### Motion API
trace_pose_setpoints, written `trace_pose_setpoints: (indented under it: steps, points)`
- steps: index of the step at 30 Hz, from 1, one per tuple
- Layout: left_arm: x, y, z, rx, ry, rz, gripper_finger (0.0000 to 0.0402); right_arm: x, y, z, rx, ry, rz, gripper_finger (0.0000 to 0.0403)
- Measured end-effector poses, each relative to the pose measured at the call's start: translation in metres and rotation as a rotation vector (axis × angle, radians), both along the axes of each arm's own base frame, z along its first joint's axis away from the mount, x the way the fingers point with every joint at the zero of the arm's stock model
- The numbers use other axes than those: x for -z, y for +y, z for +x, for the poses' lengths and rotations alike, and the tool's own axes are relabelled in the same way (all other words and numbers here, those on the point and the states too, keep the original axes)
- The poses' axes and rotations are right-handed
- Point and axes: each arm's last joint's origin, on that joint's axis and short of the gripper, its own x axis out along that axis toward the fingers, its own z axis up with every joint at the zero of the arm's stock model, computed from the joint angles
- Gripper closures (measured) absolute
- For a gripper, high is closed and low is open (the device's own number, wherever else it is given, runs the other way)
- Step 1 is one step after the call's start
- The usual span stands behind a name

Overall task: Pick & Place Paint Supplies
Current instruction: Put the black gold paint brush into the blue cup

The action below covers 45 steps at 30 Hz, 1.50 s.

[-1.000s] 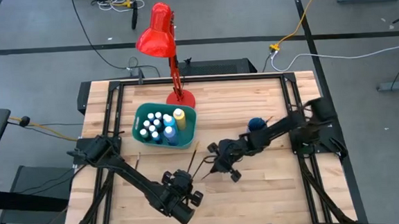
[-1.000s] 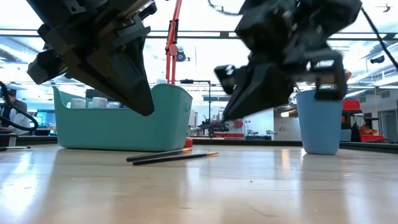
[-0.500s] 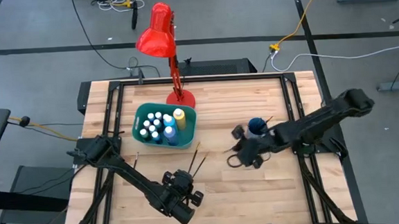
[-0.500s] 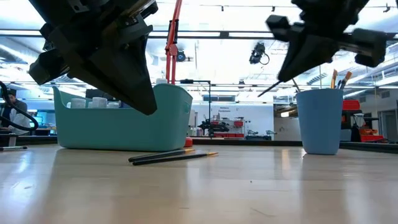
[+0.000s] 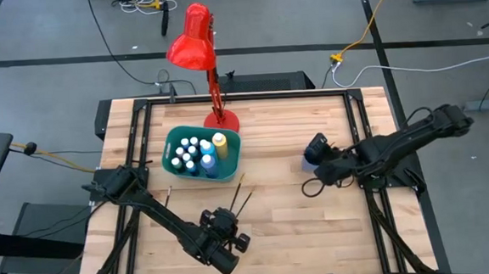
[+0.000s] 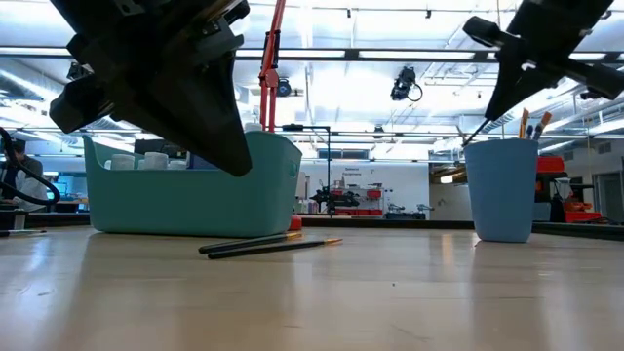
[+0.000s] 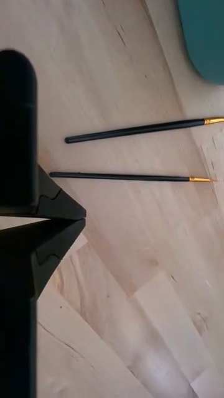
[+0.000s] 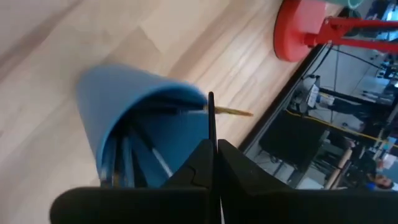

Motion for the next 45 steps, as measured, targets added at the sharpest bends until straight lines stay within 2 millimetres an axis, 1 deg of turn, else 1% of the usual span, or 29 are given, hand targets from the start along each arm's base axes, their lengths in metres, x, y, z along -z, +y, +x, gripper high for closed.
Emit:
trace_pose_setpoints:
  steps: [4, 11, 17, 25, 27, 31, 37, 45]
  points:
    - [0.0, 0.0, 0.0, 0.0, -0.002, -0.001, 0.0388, -0.006, -0.003, -0.009, -0.033, 0.017, -0.018, 0.0394]
    - [-0.001, -0.002, 0.002, -0.002, -0.03, -0.017, 0.0386, -0.009, -0.005, -0.016, -0.082, 0.054, -0.033, 0.0394]
    - [-0.002, -0.002, 0.004, -0.006, -0.052, -0.017, 0.0384, -0.004, 0.0, -0.018, -0.187, 0.158, 0.164, 0.039]
    - [-0.003, -0.004, 0.006, 0.012, -0.075, -0.015, 0.0384, -0.002, 0.004, -0.007, -0.207, 0.11, 0.195, 0.0385]
    - [-0.003, -0.004, 0.006, 0.015, -0.074, -0.013, 0.0384, -0.001, 0.004, -0.005, -0.194, 0.111, 0.163, 0.0382]
    - [-0.003, -0.004, 0.006, 0.016, -0.073, -0.012, 0.0384, 0.003, 0.003, 0.0, -0.134, 0.1, 0.069, 0.0366]
    - [-0.003, -0.004, 0.006, 0.018, -0.072, -0.011, 0.0384, 0.01, 0.005, 0.006, -0.113, 0.131, 0.073, 0.0339]
    - [-0.003, -0.004, 0.006, 0.018, -0.071, -0.012, 0.0384, 0.014, 0.004, 0.01, -0.058, 0.12, 0.012, 0.0307]
